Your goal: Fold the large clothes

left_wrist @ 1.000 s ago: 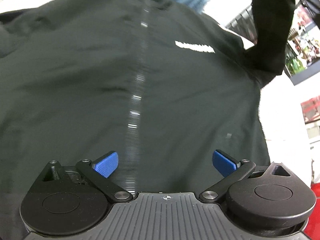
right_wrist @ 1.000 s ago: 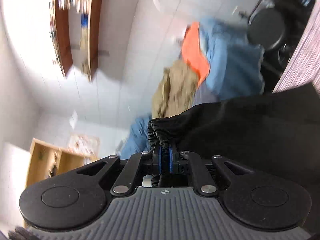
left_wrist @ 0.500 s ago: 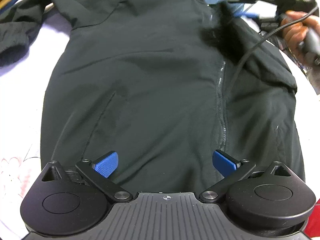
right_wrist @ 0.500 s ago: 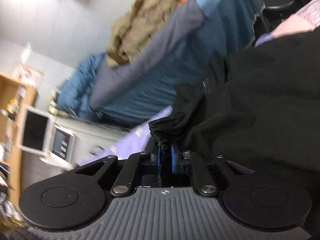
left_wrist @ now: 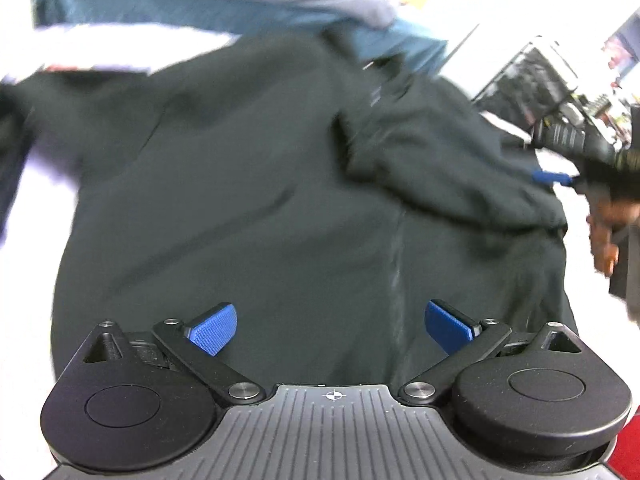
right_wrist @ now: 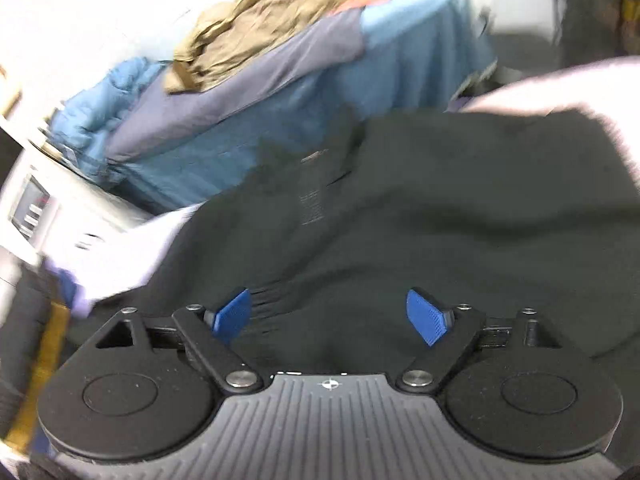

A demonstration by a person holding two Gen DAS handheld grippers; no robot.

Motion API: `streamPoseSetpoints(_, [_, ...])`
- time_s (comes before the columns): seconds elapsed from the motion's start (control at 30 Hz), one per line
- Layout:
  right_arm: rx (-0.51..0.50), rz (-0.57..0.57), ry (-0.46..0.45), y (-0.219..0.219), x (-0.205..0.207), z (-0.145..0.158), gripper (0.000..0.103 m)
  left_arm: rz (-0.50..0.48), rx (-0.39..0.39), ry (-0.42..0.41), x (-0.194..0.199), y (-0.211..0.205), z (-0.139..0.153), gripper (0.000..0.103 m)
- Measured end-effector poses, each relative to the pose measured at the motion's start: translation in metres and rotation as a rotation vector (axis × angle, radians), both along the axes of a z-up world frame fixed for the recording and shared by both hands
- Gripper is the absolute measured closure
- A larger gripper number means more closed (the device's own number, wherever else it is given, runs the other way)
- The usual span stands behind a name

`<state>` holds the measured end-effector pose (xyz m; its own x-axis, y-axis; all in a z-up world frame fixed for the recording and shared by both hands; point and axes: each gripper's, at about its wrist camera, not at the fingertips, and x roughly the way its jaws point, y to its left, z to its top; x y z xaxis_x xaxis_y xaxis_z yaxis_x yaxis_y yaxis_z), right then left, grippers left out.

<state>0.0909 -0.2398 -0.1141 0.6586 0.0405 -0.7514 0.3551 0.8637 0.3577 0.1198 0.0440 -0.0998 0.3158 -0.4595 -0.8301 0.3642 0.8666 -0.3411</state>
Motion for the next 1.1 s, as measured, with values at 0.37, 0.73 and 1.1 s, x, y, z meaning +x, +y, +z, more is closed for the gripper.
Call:
streamPoseSetpoints(0.37, [-0.329,0.035,0.195,-0.054,-0.064,-0.069,0.015,-0.144,0.067,-0.062,0.102,-0.145,-0.022,0.0])
streamPoseSetpoints(0.73, [-0.432,0.013,0.143,-0.017,-0.092,-0.066,0.003,-0.26,0.286,-0.051,0.116,-0.203,-0.078,0.0])
streamPoseSetpoints(1.1, [-0.386,0.024,0.256,0.001,-0.104,-0.088,0.0,-0.243,0.35,-0.074,0.118,-0.218,-0.084,0.0])
